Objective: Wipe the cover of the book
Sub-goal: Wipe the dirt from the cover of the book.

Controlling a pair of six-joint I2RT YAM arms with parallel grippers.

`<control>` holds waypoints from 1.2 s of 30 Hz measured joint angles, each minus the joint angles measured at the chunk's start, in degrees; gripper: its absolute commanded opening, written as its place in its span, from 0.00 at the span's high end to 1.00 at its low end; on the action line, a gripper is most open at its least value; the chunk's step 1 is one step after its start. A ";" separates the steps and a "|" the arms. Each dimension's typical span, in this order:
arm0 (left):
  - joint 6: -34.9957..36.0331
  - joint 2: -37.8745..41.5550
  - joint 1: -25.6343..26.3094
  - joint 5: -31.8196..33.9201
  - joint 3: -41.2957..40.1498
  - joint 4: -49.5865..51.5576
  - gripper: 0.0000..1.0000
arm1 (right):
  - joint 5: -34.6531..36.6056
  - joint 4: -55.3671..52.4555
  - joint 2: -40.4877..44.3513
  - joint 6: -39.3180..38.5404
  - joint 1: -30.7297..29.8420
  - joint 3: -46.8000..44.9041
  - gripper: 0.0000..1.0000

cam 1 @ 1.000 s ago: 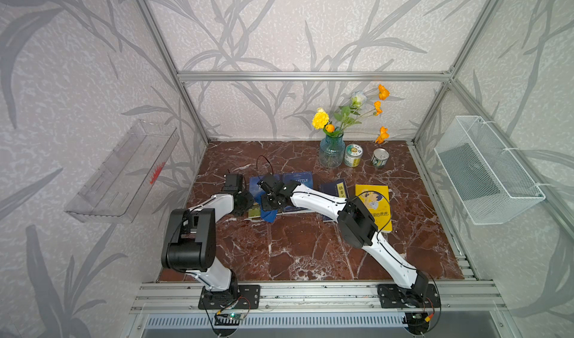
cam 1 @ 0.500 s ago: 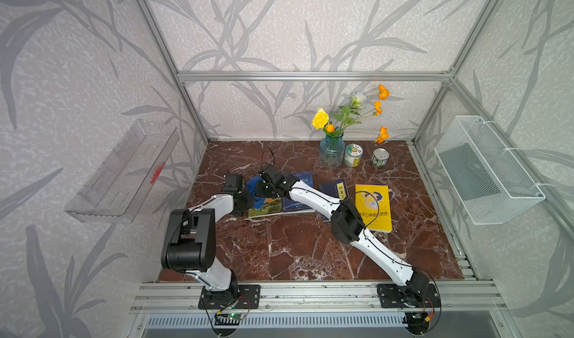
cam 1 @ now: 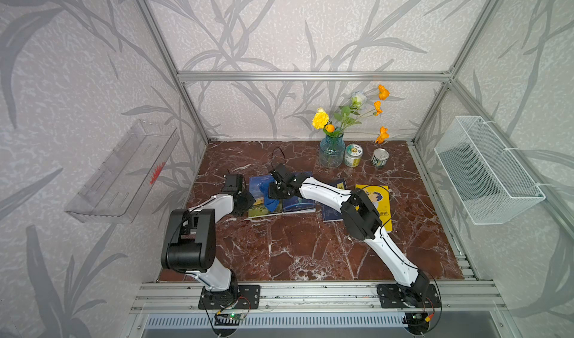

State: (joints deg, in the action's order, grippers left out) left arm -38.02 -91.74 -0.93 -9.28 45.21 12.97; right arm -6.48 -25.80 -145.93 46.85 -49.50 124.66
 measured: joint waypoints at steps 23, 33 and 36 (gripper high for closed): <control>0.00 0.11 0.02 0.04 -0.26 -0.20 0.84 | 3.65 -4.57 -7.96 0.02 1.20 13.68 1.00; 0.02 0.11 0.02 0.04 -0.28 -0.20 0.84 | 4.04 -10.73 -13.40 -2.27 1.27 25.20 1.00; 0.02 0.11 0.02 0.07 -0.31 -0.22 0.84 | 3.80 -10.69 -17.03 -1.16 1.27 30.99 1.00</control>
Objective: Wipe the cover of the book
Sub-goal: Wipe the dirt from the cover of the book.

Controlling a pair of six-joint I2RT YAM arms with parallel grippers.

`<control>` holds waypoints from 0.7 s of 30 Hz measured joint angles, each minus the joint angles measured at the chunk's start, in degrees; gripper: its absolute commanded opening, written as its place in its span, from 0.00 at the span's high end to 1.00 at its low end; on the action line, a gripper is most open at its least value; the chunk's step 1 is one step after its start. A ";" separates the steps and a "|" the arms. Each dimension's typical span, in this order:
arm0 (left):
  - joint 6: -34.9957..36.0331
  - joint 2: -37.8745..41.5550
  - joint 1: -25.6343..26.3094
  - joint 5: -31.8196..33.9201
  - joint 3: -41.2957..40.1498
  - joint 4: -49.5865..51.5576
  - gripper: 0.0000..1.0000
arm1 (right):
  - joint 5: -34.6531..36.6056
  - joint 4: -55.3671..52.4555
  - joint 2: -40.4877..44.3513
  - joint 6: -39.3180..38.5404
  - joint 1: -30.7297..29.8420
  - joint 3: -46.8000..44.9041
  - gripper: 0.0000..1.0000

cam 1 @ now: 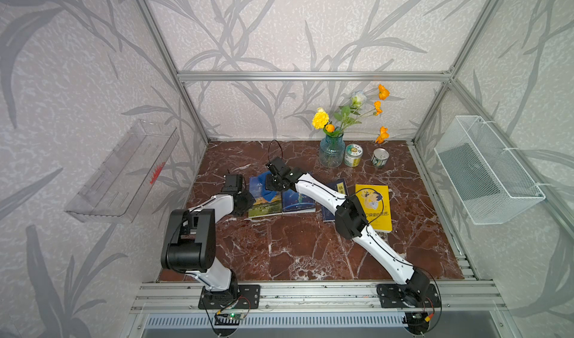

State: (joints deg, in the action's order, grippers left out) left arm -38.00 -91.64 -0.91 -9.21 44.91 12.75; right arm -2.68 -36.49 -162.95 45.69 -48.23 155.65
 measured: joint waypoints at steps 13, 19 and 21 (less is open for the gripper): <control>0.00 0.02 0.00 0.00 -0.02 0.00 0.84 | -2.27 7.56 7.28 1.18 1.01 -15.13 1.00; 0.00 0.02 0.00 0.00 -0.02 0.00 0.84 | -0.57 8.35 16.46 -2.67 0.79 -29.75 1.00; 0.02 0.02 0.00 0.00 -0.02 0.00 0.84 | -0.04 9.09 18.05 -3.15 0.61 -32.52 1.00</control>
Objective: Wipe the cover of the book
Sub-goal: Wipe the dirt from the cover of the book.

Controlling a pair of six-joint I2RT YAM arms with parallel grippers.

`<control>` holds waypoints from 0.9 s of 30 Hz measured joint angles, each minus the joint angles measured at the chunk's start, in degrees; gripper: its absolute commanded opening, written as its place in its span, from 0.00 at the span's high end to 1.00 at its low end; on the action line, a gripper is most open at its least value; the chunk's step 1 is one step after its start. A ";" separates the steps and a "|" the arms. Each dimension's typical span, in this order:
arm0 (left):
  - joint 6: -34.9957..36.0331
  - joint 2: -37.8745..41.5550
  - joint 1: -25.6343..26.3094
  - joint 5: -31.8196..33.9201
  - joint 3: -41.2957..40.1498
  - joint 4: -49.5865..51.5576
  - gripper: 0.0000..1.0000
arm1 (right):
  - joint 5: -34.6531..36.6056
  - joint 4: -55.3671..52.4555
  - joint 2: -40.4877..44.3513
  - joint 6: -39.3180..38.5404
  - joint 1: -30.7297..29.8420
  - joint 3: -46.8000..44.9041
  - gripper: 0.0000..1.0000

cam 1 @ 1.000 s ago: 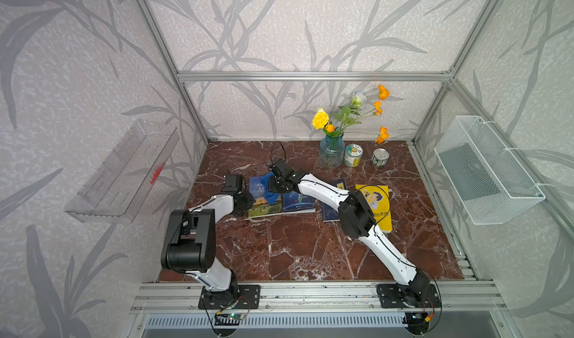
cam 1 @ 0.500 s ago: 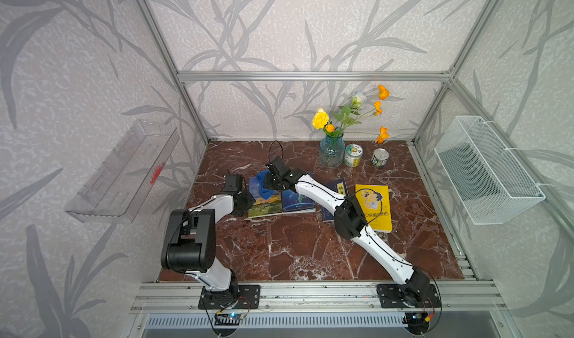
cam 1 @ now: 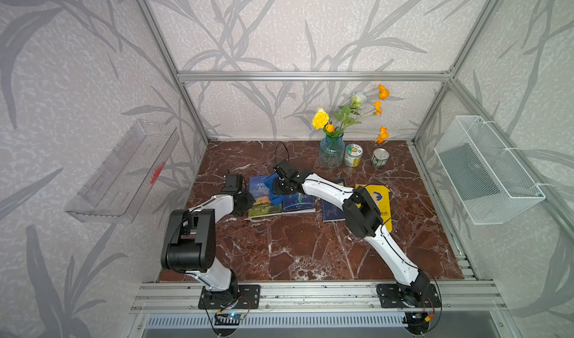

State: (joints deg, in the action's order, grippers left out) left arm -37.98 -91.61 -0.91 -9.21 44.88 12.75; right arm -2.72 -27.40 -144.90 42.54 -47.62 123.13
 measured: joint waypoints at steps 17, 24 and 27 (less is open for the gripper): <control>0.00 0.00 0.00 -0.02 0.00 0.00 0.84 | -2.73 -6.43 -17.31 4.37 1.99 29.68 1.00; 0.00 0.00 0.00 -0.02 0.00 0.00 0.84 | -2.23 -0.50 -2.14 1.29 -0.57 3.39 1.00; 0.00 0.00 0.00 -0.02 0.00 0.00 0.84 | -2.19 3.06 4.37 0.83 -2.62 -8.07 1.00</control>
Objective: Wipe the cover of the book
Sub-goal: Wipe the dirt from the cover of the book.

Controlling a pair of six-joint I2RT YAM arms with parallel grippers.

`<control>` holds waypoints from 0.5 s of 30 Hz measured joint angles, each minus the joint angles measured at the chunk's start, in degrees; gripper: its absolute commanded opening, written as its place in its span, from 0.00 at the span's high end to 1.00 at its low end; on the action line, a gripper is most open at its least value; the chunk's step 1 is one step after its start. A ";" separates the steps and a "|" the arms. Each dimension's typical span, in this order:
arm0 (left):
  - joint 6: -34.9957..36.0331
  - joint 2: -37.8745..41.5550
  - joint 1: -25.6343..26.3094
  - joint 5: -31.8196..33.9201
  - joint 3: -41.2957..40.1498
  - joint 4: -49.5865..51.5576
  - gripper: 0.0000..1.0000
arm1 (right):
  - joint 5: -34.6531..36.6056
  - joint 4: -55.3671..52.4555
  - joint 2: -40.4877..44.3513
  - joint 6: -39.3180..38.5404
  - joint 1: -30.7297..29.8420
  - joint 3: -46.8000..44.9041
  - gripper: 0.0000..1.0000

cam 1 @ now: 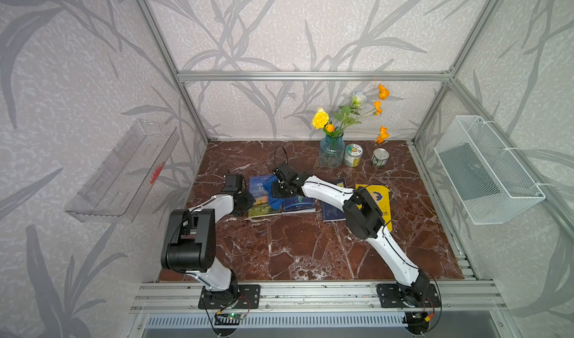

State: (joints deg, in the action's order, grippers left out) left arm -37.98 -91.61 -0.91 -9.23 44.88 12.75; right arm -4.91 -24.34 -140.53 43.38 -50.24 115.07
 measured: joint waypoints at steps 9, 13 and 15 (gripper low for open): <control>0.00 0.00 0.00 0.02 0.00 0.00 0.84 | -3.82 2.16 -2.47 2.19 -0.96 3.06 1.00; 0.02 0.00 0.00 0.07 0.00 0.00 0.84 | -6.80 3.67 -5.75 3.93 -1.07 7.13 1.00; 0.00 0.00 0.00 0.07 0.00 0.00 0.84 | -7.41 4.11 -5.92 4.46 -0.98 7.19 1.00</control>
State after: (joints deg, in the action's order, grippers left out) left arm -37.98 -91.61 -0.91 -9.17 44.88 12.75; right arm -12.32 -20.23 -146.45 47.83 -51.22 122.26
